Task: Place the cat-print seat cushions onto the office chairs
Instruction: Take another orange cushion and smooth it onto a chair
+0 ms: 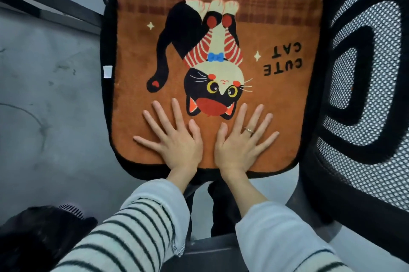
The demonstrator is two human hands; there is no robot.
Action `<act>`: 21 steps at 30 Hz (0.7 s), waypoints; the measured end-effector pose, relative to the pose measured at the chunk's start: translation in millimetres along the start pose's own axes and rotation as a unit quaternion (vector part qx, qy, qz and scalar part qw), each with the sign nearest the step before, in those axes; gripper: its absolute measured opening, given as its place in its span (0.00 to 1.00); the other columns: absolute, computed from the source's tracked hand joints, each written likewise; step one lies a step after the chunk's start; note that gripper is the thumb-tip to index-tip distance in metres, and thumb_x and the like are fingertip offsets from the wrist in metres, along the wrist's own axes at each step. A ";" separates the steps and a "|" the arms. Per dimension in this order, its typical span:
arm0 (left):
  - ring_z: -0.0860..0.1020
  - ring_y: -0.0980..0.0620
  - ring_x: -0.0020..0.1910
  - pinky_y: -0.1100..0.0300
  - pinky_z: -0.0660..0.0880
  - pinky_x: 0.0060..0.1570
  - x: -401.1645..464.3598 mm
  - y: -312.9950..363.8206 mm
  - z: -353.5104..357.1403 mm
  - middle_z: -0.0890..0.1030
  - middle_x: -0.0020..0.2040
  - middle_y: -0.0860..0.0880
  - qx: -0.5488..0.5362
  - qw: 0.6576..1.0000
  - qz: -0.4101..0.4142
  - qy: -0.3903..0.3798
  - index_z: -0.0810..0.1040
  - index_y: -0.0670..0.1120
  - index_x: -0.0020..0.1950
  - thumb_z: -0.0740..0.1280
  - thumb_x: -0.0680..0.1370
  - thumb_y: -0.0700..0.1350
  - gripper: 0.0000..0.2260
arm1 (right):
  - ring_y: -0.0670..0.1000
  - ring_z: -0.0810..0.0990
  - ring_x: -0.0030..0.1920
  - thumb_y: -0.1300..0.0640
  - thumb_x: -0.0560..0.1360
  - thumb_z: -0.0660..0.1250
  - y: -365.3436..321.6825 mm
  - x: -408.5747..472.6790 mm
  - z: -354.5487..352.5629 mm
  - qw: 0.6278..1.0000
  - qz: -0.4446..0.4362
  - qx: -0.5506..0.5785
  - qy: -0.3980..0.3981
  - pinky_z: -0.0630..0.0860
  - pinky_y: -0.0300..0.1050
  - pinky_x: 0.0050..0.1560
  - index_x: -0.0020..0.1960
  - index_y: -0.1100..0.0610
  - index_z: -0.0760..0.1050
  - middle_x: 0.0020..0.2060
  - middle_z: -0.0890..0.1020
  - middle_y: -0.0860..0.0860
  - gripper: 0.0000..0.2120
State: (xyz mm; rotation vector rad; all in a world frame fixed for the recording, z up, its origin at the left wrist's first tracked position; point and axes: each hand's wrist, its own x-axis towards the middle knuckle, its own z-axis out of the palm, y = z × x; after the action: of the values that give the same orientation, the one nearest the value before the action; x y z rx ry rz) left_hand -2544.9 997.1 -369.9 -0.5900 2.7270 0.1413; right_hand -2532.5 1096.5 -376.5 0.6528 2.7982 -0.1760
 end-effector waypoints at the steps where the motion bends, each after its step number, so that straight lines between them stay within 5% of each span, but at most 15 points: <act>1: 0.46 0.36 0.76 0.23 0.46 0.62 1.2 0.5 0.6 0.48 0.78 0.41 0.007 1.000 0.003 -0.002 0.45 0.52 0.77 0.49 0.78 0.55 0.28 | 0.62 0.51 0.75 0.43 0.77 0.51 -1.3 0.8 0.7 1.000 -0.003 -0.007 0.002 0.46 0.69 0.71 0.77 0.52 0.52 0.76 0.57 0.59 0.30; 6: 0.39 0.37 0.75 0.23 0.44 0.62 -0.6 -4.4 -19.1 0.40 0.77 0.42 0.017 0.997 0.027 -0.074 0.38 0.54 0.76 0.43 0.79 0.58 0.28 | 0.61 0.47 0.76 0.42 0.78 0.49 -0.1 -2.0 -18.9 0.998 -0.013 -0.006 -0.055 0.44 0.69 0.71 0.77 0.51 0.48 0.77 0.52 0.58 0.30; 11: 0.32 0.40 0.74 0.29 0.47 0.67 -2.8 -34.4 -57.2 0.30 0.75 0.47 0.070 0.953 0.138 -0.261 0.35 0.59 0.75 0.49 0.80 0.58 0.29 | 0.58 0.37 0.76 0.44 0.80 0.51 27.0 -2.6 -62.2 0.969 -0.089 -0.015 -0.232 0.44 0.64 0.73 0.77 0.47 0.40 0.77 0.39 0.53 0.31; 15: 0.51 0.42 0.76 0.43 0.57 0.72 -12.6 -59.6 -100.5 0.48 0.78 0.44 0.014 0.918 0.121 -0.378 0.52 0.51 0.77 0.54 0.80 0.53 0.26 | 0.59 0.54 0.75 0.50 0.81 0.52 33.2 -5.9 -116.5 0.926 -0.045 0.107 -0.358 0.60 0.59 0.71 0.77 0.49 0.45 0.77 0.51 0.56 0.28; 17: 0.59 0.44 0.74 0.49 0.59 0.71 -29.3 -60.0 -138.4 0.58 0.76 0.42 -0.070 0.930 0.083 -0.350 0.53 0.49 0.77 0.56 0.81 0.52 0.26 | 0.59 0.64 0.72 0.51 0.81 0.53 29.3 -10.1 -161.6 0.923 -0.035 0.178 -0.340 0.64 0.53 0.68 0.78 0.51 0.47 0.74 0.60 0.57 0.27; 21: 0.65 0.46 0.71 0.54 0.63 0.68 -58.9 -46.4 -198.1 0.66 0.73 0.45 -0.222 0.938 0.027 -0.263 0.55 0.50 0.76 0.56 0.81 0.52 0.24 | 0.56 0.67 0.70 0.50 0.81 0.55 15.2 -13.9 -225.7 0.911 -0.092 0.246 -0.317 0.65 0.49 0.68 0.75 0.54 0.58 0.70 0.69 0.54 0.24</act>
State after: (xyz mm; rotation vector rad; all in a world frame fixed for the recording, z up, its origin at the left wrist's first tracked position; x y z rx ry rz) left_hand -2537.1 944.3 -165.0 -0.4997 2.1862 0.8207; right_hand -2564.6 1143.9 -157.2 0.3321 2.1679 -0.9676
